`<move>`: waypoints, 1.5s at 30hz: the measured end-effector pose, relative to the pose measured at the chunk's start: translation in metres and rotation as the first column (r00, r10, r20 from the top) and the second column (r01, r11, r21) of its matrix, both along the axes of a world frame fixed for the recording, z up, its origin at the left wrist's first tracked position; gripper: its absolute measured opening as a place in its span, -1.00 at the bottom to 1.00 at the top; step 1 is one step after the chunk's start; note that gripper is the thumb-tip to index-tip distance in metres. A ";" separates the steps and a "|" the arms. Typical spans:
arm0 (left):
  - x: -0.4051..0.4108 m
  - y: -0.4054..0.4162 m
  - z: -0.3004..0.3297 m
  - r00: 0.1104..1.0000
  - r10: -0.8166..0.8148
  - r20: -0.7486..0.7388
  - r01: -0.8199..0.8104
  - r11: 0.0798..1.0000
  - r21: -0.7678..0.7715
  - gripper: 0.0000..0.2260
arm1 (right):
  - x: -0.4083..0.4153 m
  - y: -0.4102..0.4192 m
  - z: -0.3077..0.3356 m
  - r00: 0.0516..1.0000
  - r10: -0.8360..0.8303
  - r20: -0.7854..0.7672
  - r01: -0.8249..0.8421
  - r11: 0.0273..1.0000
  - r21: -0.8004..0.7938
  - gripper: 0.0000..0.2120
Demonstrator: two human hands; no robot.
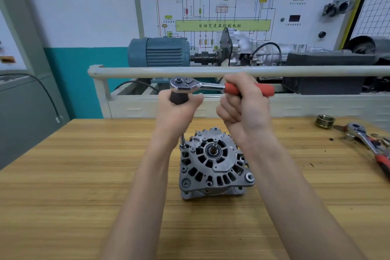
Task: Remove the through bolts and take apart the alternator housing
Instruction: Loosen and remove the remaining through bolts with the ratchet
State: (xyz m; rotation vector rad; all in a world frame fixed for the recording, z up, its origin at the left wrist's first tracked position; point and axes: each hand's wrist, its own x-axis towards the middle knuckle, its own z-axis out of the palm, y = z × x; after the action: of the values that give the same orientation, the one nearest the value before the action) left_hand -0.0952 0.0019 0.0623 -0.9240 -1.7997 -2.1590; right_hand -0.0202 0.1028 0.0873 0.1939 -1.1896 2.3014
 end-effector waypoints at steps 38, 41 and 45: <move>0.001 0.004 0.000 0.995 0.065 0.073 -0.073 0.990 0.123 -0.79 | 0.002 -0.021 -0.010 0.980 -0.173 -0.103 0.172 0.985 -0.017 -0.63; 0.005 0.008 -0.002 0.991 0.116 0.073 -0.125 0.982 0.140 -0.81 | 0.006 -0.026 -0.015 0.966 -0.218 -0.138 0.213 0.976 -0.047 -0.65; -0.008 -0.014 -0.002 0.977 -0.187 -0.106 0.180 0.981 -0.074 -0.71 | 0.001 -0.004 0.006 0.999 -0.042 -0.011 0.042 0.997 0.062 -0.61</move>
State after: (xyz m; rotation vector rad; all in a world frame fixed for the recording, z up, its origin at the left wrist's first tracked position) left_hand -0.1034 -0.0119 0.0604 -1.2469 -1.8031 -2.1145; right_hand -0.0192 0.0984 0.0932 0.2004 -1.2503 2.2265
